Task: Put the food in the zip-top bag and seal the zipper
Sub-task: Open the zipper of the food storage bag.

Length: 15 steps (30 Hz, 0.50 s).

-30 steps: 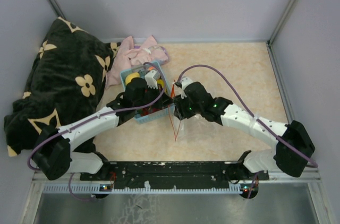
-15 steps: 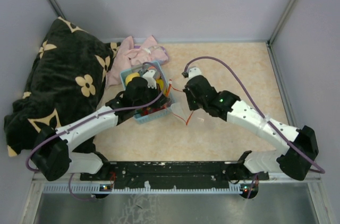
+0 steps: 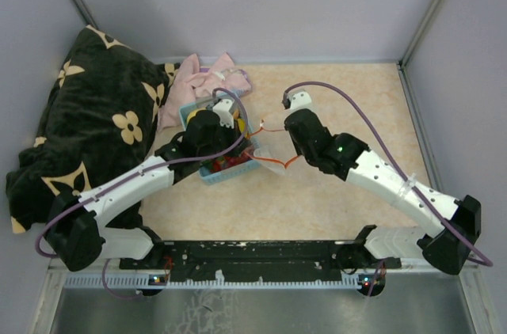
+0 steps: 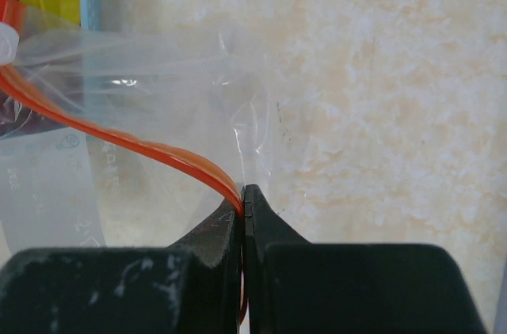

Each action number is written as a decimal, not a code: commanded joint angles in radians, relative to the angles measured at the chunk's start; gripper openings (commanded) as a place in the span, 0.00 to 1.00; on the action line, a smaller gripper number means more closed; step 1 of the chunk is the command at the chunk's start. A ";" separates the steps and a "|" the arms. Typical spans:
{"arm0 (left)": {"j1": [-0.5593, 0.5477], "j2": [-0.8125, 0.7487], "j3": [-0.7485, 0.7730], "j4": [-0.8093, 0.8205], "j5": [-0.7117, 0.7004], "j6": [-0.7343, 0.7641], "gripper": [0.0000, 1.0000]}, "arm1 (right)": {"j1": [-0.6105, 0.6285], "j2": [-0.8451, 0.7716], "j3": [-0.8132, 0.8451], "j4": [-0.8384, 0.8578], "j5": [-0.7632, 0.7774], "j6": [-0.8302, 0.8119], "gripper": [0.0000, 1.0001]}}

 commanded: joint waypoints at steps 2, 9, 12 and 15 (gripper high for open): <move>-0.003 -0.067 -0.004 0.040 0.007 0.023 0.07 | 0.005 -0.060 0.007 0.220 0.036 -0.180 0.00; -0.004 -0.084 -0.040 0.177 0.064 -0.030 0.28 | 0.005 -0.041 -0.046 0.361 -0.069 -0.280 0.00; -0.003 -0.071 -0.039 0.206 0.080 -0.062 0.40 | 0.005 -0.036 -0.069 0.403 -0.077 -0.301 0.00; -0.003 -0.057 -0.062 0.260 0.096 -0.111 0.51 | 0.006 -0.039 -0.095 0.444 -0.078 -0.304 0.00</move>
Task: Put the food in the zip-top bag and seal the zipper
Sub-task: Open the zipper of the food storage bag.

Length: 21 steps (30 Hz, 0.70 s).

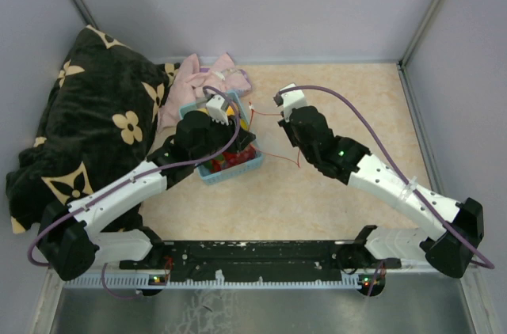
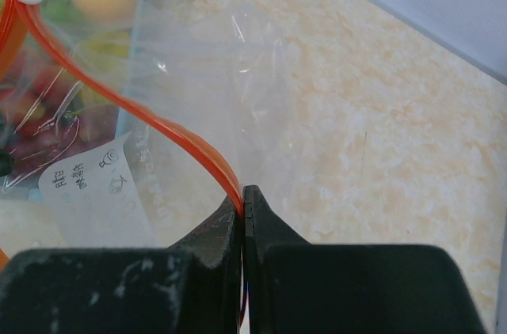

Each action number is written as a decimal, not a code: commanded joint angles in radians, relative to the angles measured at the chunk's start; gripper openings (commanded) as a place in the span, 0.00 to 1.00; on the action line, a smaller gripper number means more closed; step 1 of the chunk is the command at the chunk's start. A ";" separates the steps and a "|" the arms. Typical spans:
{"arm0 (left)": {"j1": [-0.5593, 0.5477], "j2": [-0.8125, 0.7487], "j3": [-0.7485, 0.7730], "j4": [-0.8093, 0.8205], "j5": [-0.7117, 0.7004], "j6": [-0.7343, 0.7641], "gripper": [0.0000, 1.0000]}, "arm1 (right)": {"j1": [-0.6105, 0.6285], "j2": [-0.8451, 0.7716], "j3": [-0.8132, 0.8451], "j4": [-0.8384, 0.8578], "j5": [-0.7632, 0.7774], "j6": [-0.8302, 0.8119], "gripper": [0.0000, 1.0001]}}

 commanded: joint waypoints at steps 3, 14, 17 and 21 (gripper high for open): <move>0.000 0.041 -0.053 0.167 0.072 -0.115 0.62 | 0.005 -0.012 -0.044 0.154 -0.032 -0.035 0.00; -0.002 0.148 -0.055 0.202 0.133 -0.187 0.63 | 0.004 -0.015 -0.106 0.230 0.085 -0.008 0.00; -0.003 0.136 -0.069 0.162 0.087 -0.150 0.58 | -0.007 -0.025 -0.101 0.218 0.164 -0.025 0.00; 0.000 0.123 -0.062 0.071 -0.007 -0.075 0.49 | -0.051 -0.057 -0.100 0.202 0.185 -0.018 0.00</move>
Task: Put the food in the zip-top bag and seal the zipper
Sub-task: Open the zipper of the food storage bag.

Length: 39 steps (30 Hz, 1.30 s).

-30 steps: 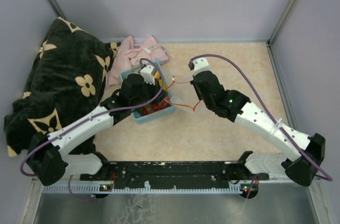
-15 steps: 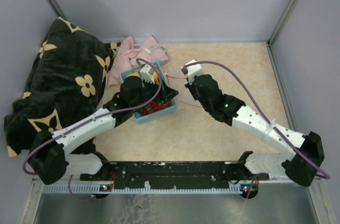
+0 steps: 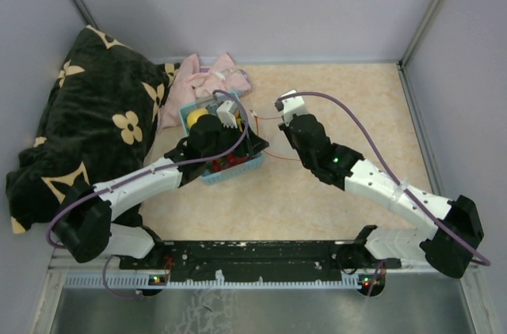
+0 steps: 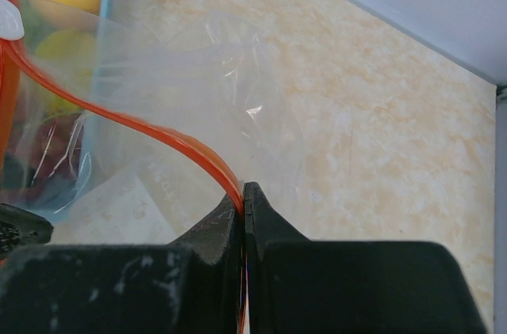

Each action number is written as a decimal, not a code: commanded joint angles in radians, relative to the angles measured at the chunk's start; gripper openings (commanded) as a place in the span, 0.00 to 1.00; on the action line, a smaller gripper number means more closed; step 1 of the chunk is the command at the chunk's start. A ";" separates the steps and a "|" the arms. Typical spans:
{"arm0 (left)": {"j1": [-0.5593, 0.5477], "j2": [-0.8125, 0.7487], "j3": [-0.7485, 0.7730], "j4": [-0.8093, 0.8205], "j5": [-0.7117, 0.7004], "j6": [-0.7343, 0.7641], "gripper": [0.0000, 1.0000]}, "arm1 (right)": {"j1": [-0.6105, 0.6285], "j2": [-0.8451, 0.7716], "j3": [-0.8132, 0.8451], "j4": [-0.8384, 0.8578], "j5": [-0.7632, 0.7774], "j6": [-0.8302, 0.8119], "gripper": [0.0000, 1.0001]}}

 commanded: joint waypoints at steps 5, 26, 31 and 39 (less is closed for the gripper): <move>0.017 -0.023 0.029 -0.164 -0.178 0.156 0.44 | -0.074 -0.096 0.029 -0.006 0.045 0.018 0.00; 0.034 -0.019 0.084 -0.070 0.079 0.126 0.64 | -0.034 0.017 0.087 -0.205 0.059 0.269 0.00; 0.036 -0.051 0.076 -0.048 0.091 0.090 0.74 | -0.020 0.057 0.111 -0.225 0.095 0.300 0.00; 0.097 -0.102 0.059 -0.108 0.037 0.100 0.80 | -0.018 0.085 0.125 -0.231 0.122 0.333 0.00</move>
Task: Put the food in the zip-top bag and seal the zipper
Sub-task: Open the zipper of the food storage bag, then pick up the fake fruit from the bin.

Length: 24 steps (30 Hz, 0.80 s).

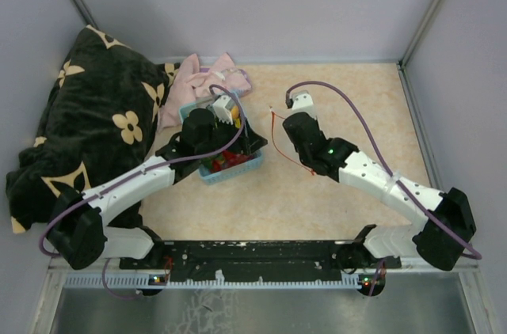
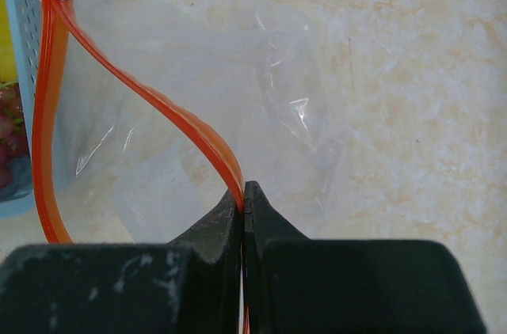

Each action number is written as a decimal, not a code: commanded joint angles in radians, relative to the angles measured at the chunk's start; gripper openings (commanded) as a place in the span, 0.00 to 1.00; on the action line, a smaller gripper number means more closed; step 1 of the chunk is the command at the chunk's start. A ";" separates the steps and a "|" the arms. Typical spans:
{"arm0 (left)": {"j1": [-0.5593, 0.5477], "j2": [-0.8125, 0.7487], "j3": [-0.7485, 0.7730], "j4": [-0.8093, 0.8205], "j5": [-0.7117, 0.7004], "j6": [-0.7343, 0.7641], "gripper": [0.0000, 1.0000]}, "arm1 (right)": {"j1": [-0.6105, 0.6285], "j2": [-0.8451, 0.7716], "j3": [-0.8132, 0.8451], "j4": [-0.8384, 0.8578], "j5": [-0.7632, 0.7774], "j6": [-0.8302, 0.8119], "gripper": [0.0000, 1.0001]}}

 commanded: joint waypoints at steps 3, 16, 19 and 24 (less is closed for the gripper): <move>0.093 -0.044 0.012 -0.072 -0.062 0.027 0.80 | 0.007 0.020 0.071 0.019 0.057 0.029 0.00; 0.156 0.137 0.103 -0.108 -0.072 0.048 0.81 | 0.008 0.016 0.065 0.036 0.063 0.013 0.00; 0.157 0.204 0.144 -0.103 -0.089 0.039 0.79 | 0.007 0.017 0.057 0.043 0.062 0.011 0.00; 0.161 0.322 0.247 -0.181 -0.181 0.075 0.74 | 0.006 0.013 0.049 0.043 0.061 0.010 0.00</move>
